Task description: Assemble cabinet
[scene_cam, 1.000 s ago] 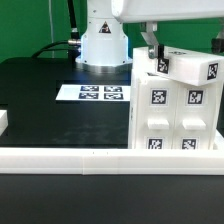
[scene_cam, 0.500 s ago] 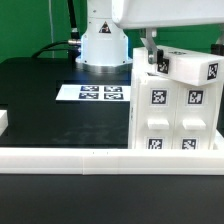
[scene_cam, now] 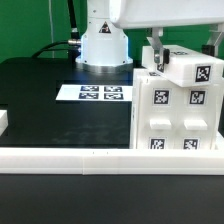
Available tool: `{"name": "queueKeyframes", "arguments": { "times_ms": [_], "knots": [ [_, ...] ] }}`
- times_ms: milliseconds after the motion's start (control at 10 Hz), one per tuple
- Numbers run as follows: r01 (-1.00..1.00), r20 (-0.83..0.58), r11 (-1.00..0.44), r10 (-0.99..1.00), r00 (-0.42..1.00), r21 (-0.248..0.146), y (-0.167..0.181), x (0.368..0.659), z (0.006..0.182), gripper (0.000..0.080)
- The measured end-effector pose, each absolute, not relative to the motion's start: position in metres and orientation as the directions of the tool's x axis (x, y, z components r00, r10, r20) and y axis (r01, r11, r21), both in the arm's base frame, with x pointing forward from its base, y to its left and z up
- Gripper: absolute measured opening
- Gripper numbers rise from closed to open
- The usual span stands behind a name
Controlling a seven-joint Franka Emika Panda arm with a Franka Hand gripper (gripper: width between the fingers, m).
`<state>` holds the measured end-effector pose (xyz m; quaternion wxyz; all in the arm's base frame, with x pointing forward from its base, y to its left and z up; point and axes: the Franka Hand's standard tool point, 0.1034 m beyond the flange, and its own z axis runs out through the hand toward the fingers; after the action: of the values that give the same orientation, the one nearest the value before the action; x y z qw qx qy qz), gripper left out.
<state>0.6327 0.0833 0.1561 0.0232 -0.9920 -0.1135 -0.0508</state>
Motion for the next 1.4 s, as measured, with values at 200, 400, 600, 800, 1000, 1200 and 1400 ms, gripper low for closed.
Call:
{"name": "queueKeyframes", "arguments": {
  "times_ms": [200, 400, 600, 800, 1000, 1200, 1400],
  "knots": [
    [0.209, 0.106, -0.977, 0.204, 0.973, -0.037, 0.0831, 0.6327, 0.1561, 0.056],
    [0.061, 0.099, -0.997, 0.055, 0.994, -0.052, 0.0828, 0.6328, 0.1562, 0.056],
    [-0.073, 0.092, -0.995, -0.079, 0.993, -0.064, 0.0821, 0.6331, 0.1565, 0.0561],
    [-0.197, 0.085, -0.978, -0.203, 0.976, -0.075, 0.0807, 0.6336, 0.157, 0.0561],
    [-0.312, 0.077, -0.946, -0.318, 0.945, -0.083, 0.0786, 0.6339, 0.1573, 0.0561],
    [-0.463, 0.063, -0.882, -0.469, 0.881, -0.093, 0.0762, 0.6342, 0.1576, 0.0561],
    [-0.611, 0.046, -0.786, -0.617, 0.786, -0.099, 0.0746, 0.6332, 0.1571, 0.0561]
  ]
}}
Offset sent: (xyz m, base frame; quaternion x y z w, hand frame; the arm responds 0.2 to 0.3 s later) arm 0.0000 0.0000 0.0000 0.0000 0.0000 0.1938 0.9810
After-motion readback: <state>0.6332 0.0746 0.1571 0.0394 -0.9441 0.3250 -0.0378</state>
